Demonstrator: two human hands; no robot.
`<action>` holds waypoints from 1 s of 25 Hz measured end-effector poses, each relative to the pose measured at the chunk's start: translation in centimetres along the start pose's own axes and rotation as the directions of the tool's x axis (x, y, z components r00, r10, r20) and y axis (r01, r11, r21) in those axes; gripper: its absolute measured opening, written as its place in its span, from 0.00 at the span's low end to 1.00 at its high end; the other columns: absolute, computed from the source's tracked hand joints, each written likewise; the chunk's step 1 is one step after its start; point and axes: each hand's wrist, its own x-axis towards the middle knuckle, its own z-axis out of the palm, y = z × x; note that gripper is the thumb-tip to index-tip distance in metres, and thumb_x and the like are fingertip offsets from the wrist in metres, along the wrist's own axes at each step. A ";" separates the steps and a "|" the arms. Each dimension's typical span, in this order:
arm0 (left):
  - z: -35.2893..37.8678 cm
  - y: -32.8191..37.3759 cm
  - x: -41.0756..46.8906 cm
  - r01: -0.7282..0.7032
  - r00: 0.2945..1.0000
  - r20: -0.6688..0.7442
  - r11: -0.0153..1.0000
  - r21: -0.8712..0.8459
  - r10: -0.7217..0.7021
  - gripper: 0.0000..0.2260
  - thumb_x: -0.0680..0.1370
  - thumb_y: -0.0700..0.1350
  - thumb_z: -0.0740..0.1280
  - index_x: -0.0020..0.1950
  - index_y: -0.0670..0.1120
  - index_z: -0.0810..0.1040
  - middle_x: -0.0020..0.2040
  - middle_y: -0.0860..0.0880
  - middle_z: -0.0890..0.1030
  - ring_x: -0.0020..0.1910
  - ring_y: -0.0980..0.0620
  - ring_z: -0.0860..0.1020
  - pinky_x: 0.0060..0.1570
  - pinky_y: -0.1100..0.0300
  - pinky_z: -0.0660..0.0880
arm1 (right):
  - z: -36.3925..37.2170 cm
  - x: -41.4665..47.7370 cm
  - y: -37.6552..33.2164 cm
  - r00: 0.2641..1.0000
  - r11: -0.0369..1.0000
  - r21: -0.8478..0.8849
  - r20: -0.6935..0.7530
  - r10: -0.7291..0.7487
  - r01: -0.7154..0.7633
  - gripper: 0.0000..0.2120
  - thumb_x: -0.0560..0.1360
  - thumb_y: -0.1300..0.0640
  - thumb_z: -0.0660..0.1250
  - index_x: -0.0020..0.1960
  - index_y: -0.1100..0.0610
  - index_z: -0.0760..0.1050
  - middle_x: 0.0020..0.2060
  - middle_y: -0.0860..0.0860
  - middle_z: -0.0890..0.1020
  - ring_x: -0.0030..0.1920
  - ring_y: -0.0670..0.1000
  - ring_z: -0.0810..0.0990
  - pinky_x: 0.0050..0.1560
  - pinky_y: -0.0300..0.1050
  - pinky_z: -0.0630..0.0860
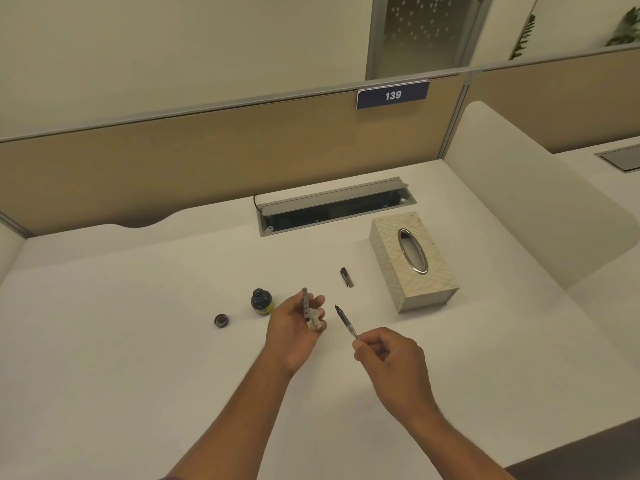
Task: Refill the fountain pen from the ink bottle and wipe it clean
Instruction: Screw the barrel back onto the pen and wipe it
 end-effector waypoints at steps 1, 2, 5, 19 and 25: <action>0.2 0.4 -0.9 -0.027 0.999 0.026 0.999 -0.043 0.028 0.06 0.79 0.43 0.68 0.46 0.42 0.80 0.47 0.40 0.85 0.41 0.46 0.77 0.43 0.56 0.71 | 0.3 -0.3 -0.3 1.000 1.000 -0.010 0.014 -0.006 0.006 0.05 0.77 0.55 0.73 0.42 0.49 0.84 0.35 0.45 0.87 0.38 0.43 0.85 0.38 0.31 0.78; 0.3 0.8 -1.7 -0.052 0.998 0.033 0.996 -0.076 0.055 0.06 0.80 0.43 0.67 0.46 0.42 0.80 0.48 0.39 0.86 0.44 0.45 0.79 0.46 0.55 0.73 | 0.5 -0.6 -0.6 1.000 1.000 -0.025 0.028 -0.012 0.013 0.06 0.76 0.55 0.74 0.41 0.48 0.84 0.35 0.44 0.87 0.38 0.43 0.85 0.38 0.31 0.77; 0.7 1.7 -3.3 -0.122 0.991 0.046 0.985 -0.120 0.128 0.13 0.87 0.44 0.61 0.48 0.41 0.80 0.51 0.38 0.87 0.50 0.42 0.84 0.52 0.52 0.77 | 1.4 -1.6 -1.8 0.998 0.997 -0.056 0.055 -0.043 0.046 0.06 0.76 0.55 0.74 0.40 0.48 0.84 0.34 0.43 0.87 0.38 0.41 0.84 0.38 0.28 0.76; -1.7 4.7 -6.9 -0.264 0.962 0.044 0.961 -0.083 0.269 0.10 0.88 0.44 0.62 0.55 0.39 0.78 0.46 0.42 0.86 0.48 0.45 0.89 0.52 0.53 0.86 | 5.4 -3.9 -5.4 0.993 0.985 -0.124 0.012 -0.120 0.121 0.06 0.76 0.53 0.74 0.40 0.48 0.84 0.32 0.41 0.85 0.37 0.41 0.84 0.38 0.33 0.76; -2.2 5.6 -7.7 -0.273 0.961 -0.005 0.951 -0.148 0.276 0.12 0.88 0.43 0.62 0.53 0.36 0.79 0.46 0.39 0.87 0.46 0.44 0.89 0.49 0.52 0.87 | 6.9 -4.4 -6.0 0.993 0.981 -0.150 0.025 -0.118 0.121 0.06 0.75 0.50 0.73 0.40 0.46 0.83 0.35 0.35 0.85 0.38 0.41 0.84 0.49 0.51 0.83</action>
